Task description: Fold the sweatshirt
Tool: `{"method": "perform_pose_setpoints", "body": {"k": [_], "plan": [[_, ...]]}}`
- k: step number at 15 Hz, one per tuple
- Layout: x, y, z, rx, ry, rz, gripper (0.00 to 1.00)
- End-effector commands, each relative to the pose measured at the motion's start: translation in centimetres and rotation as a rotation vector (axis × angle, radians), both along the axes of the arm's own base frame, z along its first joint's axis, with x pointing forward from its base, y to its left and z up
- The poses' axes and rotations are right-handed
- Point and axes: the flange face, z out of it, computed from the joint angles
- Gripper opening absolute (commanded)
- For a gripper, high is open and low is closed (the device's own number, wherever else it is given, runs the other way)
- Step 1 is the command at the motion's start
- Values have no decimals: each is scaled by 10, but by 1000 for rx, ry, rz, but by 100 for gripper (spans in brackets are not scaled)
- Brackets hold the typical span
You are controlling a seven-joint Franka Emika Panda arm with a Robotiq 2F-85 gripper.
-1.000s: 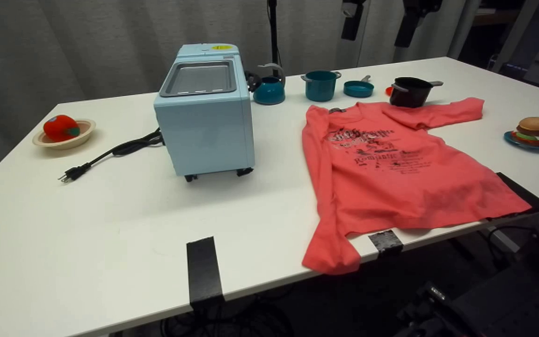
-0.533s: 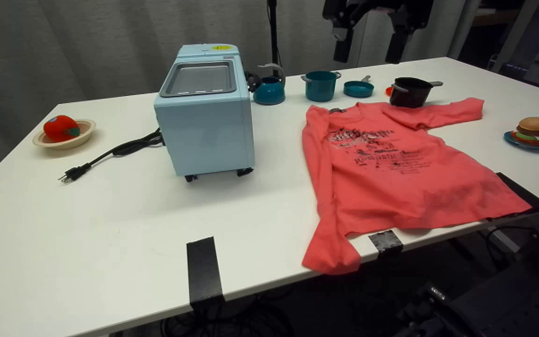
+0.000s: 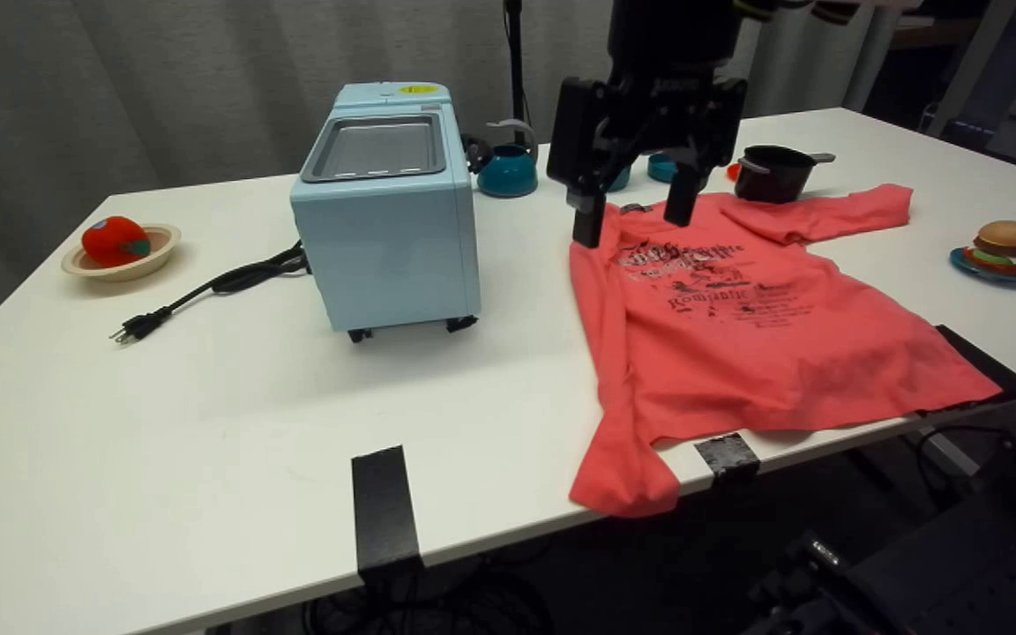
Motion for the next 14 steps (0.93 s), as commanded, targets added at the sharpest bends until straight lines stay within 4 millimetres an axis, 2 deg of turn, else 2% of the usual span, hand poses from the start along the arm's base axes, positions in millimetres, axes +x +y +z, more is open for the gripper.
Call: {"method": "perform_pose_setpoints", "body": {"k": [1, 6, 7, 8, 14], "plan": [[-13, 18, -32, -3, -21, 50, 100], [-30, 34, -75, -6, 35, 93, 100], [-31, 35, -79, -14, 49, 86, 100], [-29, 32, -73, -21, 46, 80, 100], [-32, 32, -90, -54, 50, 114, 100]]}}
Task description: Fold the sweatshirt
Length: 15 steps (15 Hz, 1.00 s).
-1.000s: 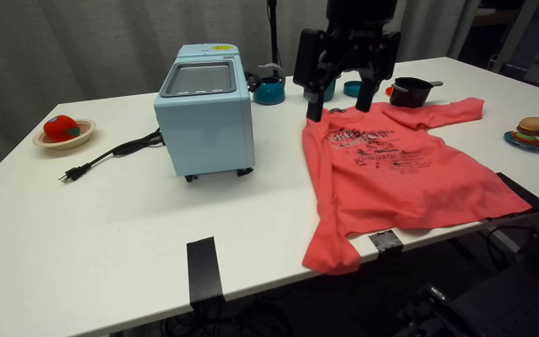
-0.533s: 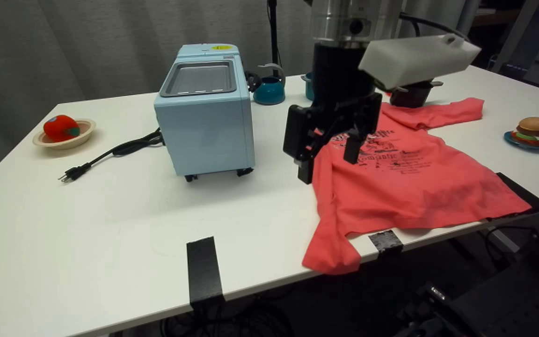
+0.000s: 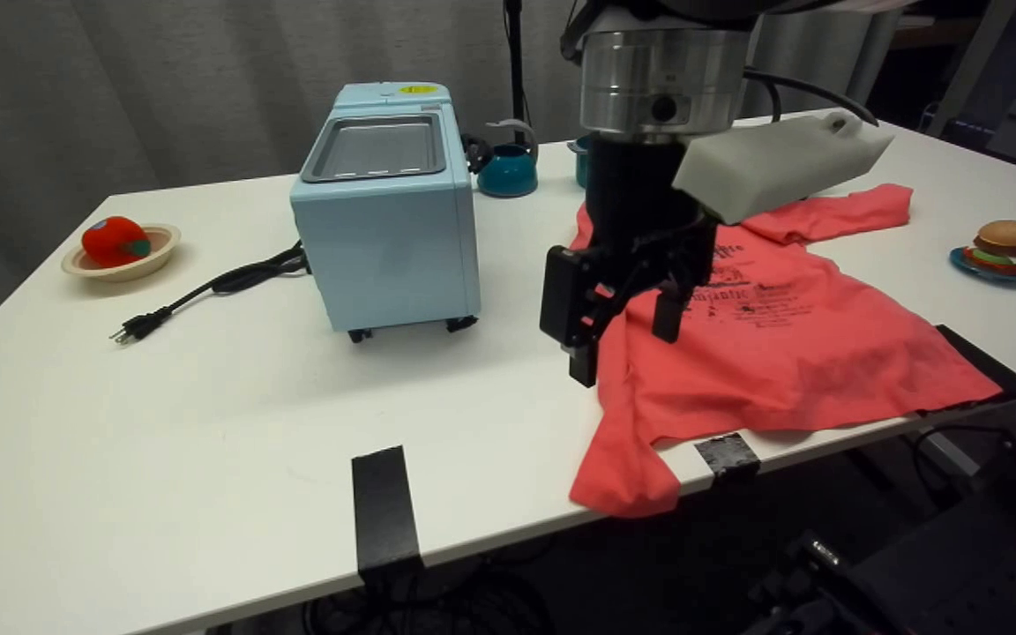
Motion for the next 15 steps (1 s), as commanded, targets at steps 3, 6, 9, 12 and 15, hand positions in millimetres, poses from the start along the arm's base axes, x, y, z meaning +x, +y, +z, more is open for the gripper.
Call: {"method": "perform_pose_setpoints", "body": {"k": [3, 6, 9, 12, 15], "plan": [[-5, -1, -23, -33, -11, 35, 100], [-5, -3, -33, -30, -15, 36, 100], [-4, -1, -41, -23, -17, 37, 100], [-6, 2, -53, -29, -5, 41, 100], [-8, 3, -63, -51, 4, 59, 100]]}}
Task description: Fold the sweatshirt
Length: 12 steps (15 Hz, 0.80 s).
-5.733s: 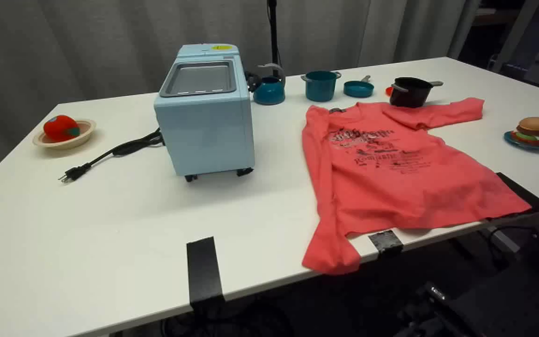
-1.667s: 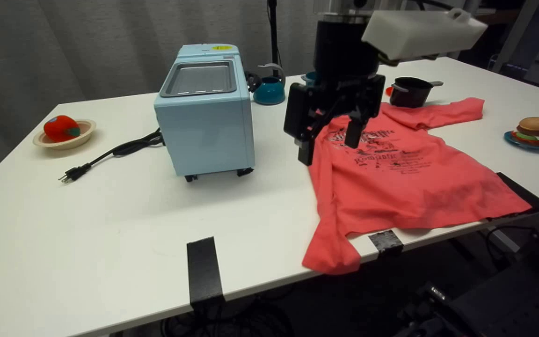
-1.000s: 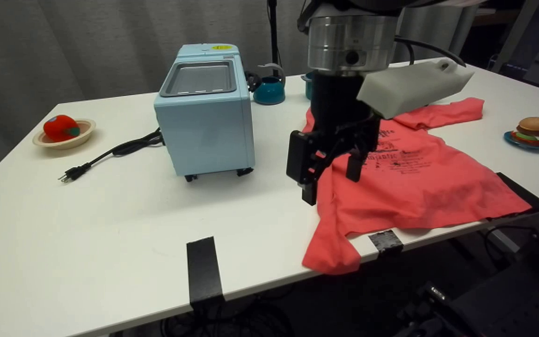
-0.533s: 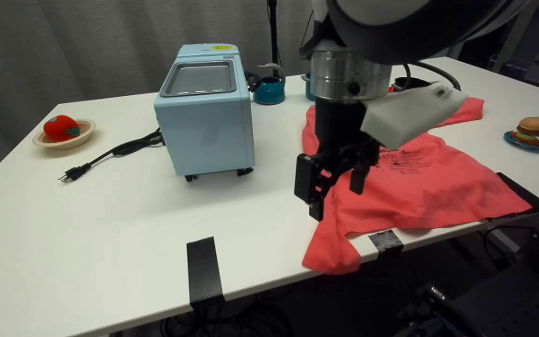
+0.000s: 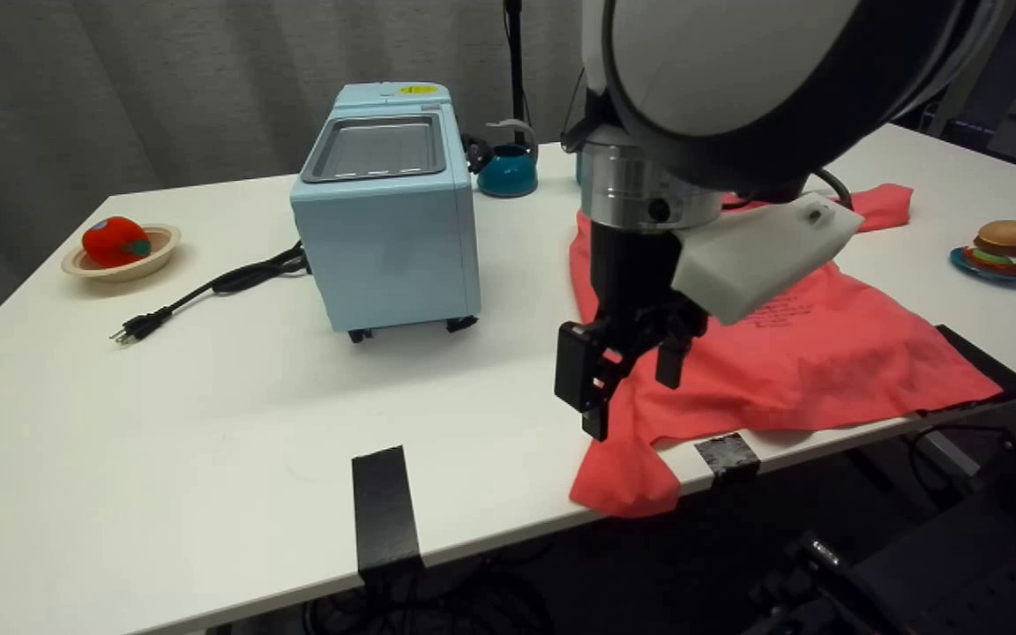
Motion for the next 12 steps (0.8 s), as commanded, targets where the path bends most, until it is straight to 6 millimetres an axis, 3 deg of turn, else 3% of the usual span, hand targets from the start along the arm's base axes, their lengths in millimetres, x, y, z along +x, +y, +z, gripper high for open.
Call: {"method": "perform_pose_setpoints", "body": {"k": [1, 12], "plan": [[-3, 3, -12, -30, -18, 27, 100], [-2, 2, -18, -72, -17, 48, 100]]}}
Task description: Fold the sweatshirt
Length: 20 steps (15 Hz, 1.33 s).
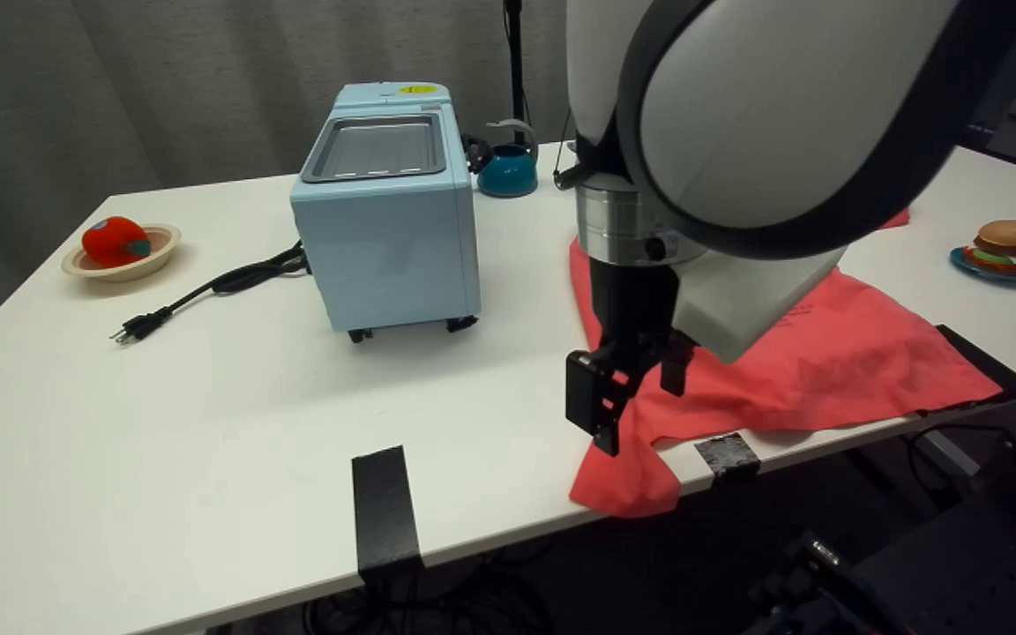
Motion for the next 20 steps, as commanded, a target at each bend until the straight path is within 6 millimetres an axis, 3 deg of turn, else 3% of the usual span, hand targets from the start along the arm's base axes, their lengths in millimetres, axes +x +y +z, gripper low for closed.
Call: {"method": "perform_pose_setpoints", "body": {"k": [1, 20], "plan": [[0, 0, 1, -1, 1, -2, 100], [14, -1, 8, -5, -177, -23, 100]]}}
